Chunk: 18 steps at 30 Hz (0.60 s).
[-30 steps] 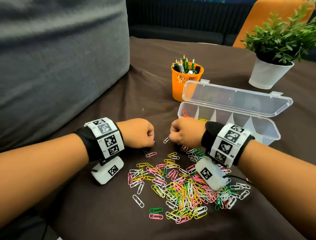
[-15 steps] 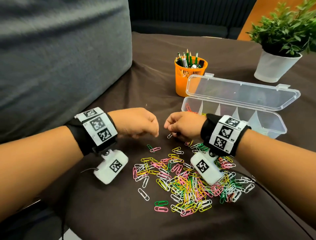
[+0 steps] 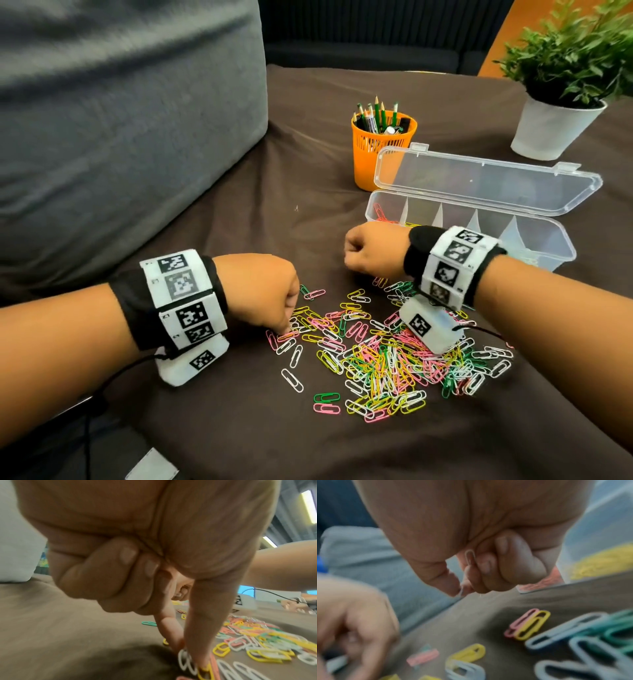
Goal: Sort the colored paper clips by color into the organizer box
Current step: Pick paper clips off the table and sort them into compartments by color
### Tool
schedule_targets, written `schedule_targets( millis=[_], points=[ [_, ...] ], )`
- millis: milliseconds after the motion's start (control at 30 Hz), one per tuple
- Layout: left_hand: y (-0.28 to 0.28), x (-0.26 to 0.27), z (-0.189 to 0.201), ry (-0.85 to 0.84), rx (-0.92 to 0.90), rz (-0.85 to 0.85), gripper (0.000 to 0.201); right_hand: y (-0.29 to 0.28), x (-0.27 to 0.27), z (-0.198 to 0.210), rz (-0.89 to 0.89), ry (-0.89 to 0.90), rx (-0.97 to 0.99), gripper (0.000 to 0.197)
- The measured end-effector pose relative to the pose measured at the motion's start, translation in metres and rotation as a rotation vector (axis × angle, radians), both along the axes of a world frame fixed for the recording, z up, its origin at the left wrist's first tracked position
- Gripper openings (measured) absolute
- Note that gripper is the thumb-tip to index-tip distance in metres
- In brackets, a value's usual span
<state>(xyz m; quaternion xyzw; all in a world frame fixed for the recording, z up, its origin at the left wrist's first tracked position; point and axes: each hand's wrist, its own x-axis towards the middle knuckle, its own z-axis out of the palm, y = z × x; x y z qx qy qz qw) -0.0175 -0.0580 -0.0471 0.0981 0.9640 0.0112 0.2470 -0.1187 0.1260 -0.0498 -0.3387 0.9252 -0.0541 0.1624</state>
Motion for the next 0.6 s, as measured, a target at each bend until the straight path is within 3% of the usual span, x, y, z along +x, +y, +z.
schedule_targets(
  millis=[67, 167, 233, 333, 400, 467, 600],
  points=[
    [-0.003, -0.002, 0.003, -0.022, 0.060, 0.030, 0.022, 0.009, -0.002, 0.006, -0.070, -0.201, -0.153, 0.014],
    [-0.013, -0.007, 0.013, -0.113, 0.247, 0.105, 0.017, 0.027, 0.001, 0.018, -0.406, -0.757, -0.729, 0.016],
    [-0.018, -0.012, 0.018, -0.208, 0.374, 0.154, 0.023, 0.044, -0.003, 0.023, -0.455, -0.932, -0.959, 0.019],
    [-0.021, -0.016, 0.021, -0.309, 0.679, 0.378, 0.035, 0.073, -0.014, 0.037, -0.527, -1.092, -1.142, 0.012],
    [-0.019, -0.023, 0.023, -0.409, 0.966, 0.551, 0.021, 0.094, -0.021, 0.044, -0.590, -1.202, -1.267, 0.015],
    [-0.015, -0.031, 0.026, -0.473, 1.200, 0.654, 0.009, 0.113, -0.024, 0.049, -0.684, -1.193, -1.346, 0.007],
    [0.010, -0.055, 0.032, -0.481, 1.560, 0.851, 0.015, 0.155, -0.033, 0.052, -0.847, -1.095, -1.401, 0.038]
  ],
)
